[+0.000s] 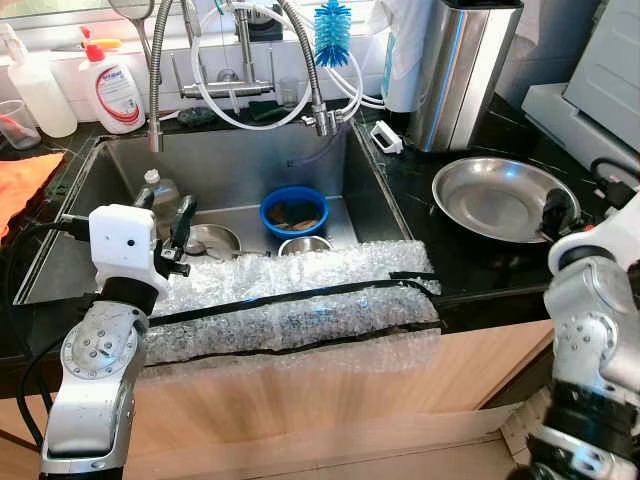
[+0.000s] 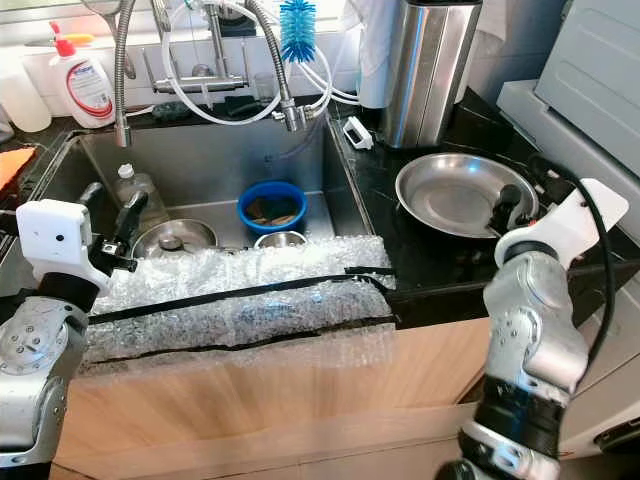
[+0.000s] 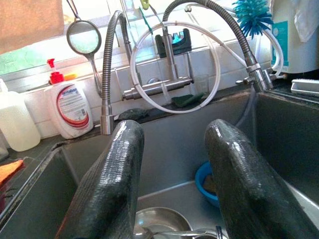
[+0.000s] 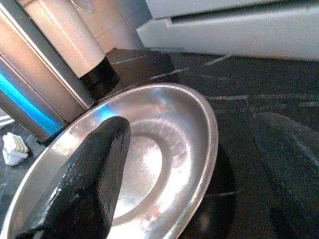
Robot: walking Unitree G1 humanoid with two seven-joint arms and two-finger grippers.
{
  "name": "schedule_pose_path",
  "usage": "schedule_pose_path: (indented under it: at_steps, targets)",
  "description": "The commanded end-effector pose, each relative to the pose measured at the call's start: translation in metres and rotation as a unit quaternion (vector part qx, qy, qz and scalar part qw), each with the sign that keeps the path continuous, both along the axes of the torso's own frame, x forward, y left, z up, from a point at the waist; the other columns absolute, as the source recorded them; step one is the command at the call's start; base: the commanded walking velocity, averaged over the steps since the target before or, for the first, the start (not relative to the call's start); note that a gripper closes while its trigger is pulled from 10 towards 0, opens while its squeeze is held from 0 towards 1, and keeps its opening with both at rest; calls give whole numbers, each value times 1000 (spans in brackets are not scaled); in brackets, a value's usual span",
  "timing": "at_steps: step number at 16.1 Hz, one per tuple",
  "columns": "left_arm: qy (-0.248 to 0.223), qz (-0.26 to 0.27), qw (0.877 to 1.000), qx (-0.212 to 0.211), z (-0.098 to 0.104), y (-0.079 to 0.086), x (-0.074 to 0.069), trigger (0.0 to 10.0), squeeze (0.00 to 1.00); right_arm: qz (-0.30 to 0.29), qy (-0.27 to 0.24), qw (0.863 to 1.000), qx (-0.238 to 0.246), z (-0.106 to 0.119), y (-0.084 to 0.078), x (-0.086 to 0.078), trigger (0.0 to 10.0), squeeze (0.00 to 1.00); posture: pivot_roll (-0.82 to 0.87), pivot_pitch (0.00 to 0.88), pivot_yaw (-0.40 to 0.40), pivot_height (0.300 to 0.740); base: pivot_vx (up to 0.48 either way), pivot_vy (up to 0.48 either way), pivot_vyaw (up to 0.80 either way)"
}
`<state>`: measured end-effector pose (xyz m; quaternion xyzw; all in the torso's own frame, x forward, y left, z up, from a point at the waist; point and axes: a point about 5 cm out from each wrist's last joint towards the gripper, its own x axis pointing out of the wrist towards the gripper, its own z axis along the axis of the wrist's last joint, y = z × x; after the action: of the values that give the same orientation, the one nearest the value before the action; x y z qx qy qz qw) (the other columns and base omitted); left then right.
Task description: Kitchen organization
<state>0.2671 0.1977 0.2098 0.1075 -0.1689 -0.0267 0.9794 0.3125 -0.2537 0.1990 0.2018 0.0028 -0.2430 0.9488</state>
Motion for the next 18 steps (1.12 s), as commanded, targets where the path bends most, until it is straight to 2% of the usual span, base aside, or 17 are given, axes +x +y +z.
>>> schedule_pose_path:
  at_steps: [1,8,11,14,18]
  targets:
    - [4,0,1000,4,-1,1,-1,10000,0,0,7,1000,24,-2,1,2,10000,0,-69,24,10,740,0,0,0]
    - [7,1,1000,2,-3,0,-1,10000,0,-25,34,999,32,-6,-5,7,10000,0,-67,27,4,740,0,0,0]
    - [7,1,1000,3,-3,0,-1,10000,0,-14,49,999,20,-10,-2,10,10000,0,-67,28,5,740,0,0,0]
    - [5,3,1000,4,-2,1,-1,10000,0,25,54,998,26,-14,12,18,10000,0,-65,31,5,740,0,0,0]
    - [5,2,1000,14,-2,0,-1,10000,0,47,61,997,16,-17,18,22,10000,0,-65,35,5,740,0,0,0]
